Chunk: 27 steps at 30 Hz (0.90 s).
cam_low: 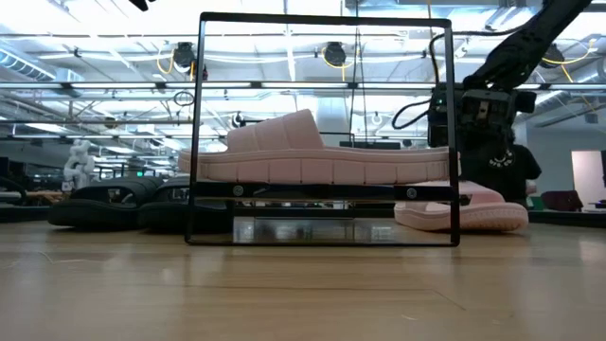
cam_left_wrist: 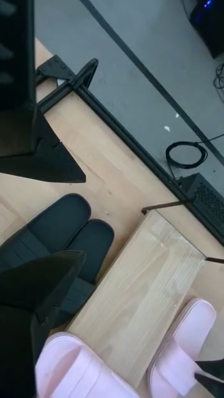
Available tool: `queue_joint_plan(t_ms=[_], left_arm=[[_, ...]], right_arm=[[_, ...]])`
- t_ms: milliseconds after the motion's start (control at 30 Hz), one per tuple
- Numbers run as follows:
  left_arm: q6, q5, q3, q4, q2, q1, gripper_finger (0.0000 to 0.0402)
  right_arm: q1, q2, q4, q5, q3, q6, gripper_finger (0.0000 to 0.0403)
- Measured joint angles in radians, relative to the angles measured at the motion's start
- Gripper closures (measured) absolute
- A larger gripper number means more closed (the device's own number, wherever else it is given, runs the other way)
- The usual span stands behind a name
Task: Pick and place slides into the shelf
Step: Put the pink slipper on the shelf
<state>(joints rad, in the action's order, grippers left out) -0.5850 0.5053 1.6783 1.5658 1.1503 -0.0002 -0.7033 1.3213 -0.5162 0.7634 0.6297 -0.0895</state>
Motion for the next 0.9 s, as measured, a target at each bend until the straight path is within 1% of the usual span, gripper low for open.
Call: queue_joint_plan(t_ms=[133, 300, 400, 500, 633, 667, 767, 900], left_arm=[[0.000, 0.001, 0.000, 0.000, 0.000, 0.000, 0.0208], [0.000, 0.002, 0.000, 0.000, 0.000, 0.000, 0.0208], [0.003, 0.003, 0.000, 0.000, 0.000, 0.000, 0.0208], [0.002, 0.008, 0.000, 0.000, 0.000, 0.000, 0.0208], [0.001, 0.020, 0.000, 0.000, 0.000, 0.000, 0.0208], [0.001, 0.020, 0.000, 0.000, 0.000, 0.000, 0.0208], [0.000, 0.020, 0.000, 0.000, 0.000, 0.000, 0.0208], [0.000, 0.020, 0.000, 0.000, 0.000, 0.000, 0.0208]], right_arm=[[0.007, 0.036, -0.045, 0.027, 0.015, -0.027, 0.0293], [0.040, 0.062, -0.039, 0.054, 0.028, -0.028, 0.0293], [0.061, 0.072, -0.038, 0.052, 0.031, -0.028, 0.0297], [0.072, 0.084, -0.037, 0.052, 0.031, -0.025, 0.0321], [0.073, 0.099, -0.030, 0.054, 0.032, -0.027, 0.0386], [0.071, 0.101, -0.027, 0.051, 0.032, -0.025, 0.0392], [0.054, 0.094, -0.021, -0.014, 0.032, 0.017, 0.0393], [-0.002, 0.060, -0.021, -0.077, 0.055, 0.044, 0.0398]])
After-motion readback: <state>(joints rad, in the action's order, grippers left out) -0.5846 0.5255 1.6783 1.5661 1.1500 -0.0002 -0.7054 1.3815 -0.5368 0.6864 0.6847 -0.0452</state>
